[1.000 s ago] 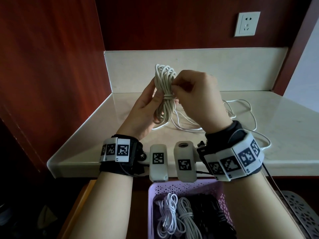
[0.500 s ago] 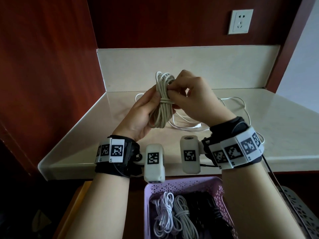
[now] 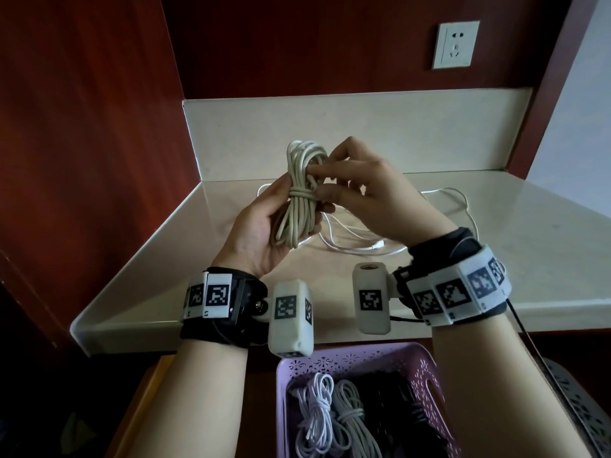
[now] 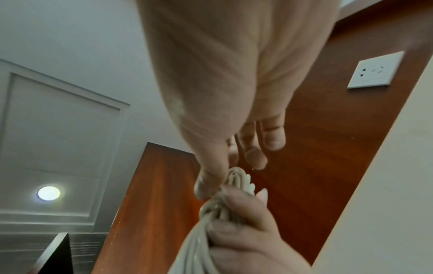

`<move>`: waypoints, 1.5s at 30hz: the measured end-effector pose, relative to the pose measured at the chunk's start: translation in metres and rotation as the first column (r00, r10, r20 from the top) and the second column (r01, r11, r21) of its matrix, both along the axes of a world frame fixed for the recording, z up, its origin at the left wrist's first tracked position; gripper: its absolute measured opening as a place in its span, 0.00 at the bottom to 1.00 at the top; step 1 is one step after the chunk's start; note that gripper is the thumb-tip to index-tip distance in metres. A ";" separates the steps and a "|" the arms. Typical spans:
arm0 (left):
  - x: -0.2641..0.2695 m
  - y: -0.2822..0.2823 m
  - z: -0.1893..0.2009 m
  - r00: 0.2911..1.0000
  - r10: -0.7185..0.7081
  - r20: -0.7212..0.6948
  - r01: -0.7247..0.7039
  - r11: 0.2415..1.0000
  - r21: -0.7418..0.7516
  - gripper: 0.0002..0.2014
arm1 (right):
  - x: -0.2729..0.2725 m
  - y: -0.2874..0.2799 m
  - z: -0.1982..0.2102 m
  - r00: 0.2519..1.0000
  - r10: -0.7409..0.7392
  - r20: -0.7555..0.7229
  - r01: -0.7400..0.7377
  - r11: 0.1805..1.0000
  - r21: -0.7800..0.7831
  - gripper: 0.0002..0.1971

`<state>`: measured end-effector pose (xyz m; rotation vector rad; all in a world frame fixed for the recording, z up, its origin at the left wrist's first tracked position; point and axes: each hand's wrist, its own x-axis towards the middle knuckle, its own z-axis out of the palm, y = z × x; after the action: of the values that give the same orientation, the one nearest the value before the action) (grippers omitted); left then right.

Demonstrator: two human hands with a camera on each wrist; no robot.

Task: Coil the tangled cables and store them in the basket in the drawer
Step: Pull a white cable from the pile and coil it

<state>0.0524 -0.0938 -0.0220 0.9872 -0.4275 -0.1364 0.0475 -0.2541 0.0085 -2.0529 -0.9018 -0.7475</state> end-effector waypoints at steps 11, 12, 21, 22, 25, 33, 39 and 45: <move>0.006 0.003 -0.004 0.997 0.051 -0.050 -0.048 0.997 0.063 0.17 | 0.002 0.018 -0.008 0.924 0.252 -0.289 -0.071 0.853 0.517 0.12; 0.006 0.003 -0.004 0.998 0.045 -0.050 -0.042 0.997 0.060 0.17 | 0.004 0.018 -0.009 0.901 0.295 -0.318 -0.071 0.824 0.562 0.13; 0.005 0.001 -0.001 0.999 0.040 -0.011 -0.040 0.998 0.041 0.14 | 0.002 0.045 -0.013 0.795 0.350 -0.496 -0.008 0.822 0.569 0.18; 0.004 0.000 0.000 0.999 0.047 0.009 -0.047 0.997 0.066 0.13 | 0.003 0.047 -0.013 0.805 0.343 -0.484 0.007 0.810 0.586 0.17; -0.003 0.002 0.008 0.993 0.065 0.101 -0.078 0.988 0.136 0.14 | 0.001 0.051 -0.010 0.809 0.416 -0.414 -0.012 0.716 0.698 0.10; -0.019 0.010 0.008 0.993 0.070 0.096 -0.081 0.990 0.111 0.17 | -0.013 0.058 -0.008 0.804 0.525 -0.279 -0.119 0.602 0.789 0.09; -0.039 0.010 0.003 0.996 0.085 0.016 -0.087 0.991 0.098 0.16 | -0.028 0.054 -0.018 0.756 0.449 -0.476 -0.006 0.733 0.681 0.19; -0.057 0.009 -0.012 0.996 0.083 -0.013 -0.082 0.991 0.106 0.15 | -0.056 0.042 -0.031 0.645 0.422 -0.636 0.005 0.831 0.556 0.24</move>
<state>-0.0050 -0.0846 -0.0340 1.1051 -0.3660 -0.0934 -0.0082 -0.2120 -0.0227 -1.4866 -0.3810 0.0498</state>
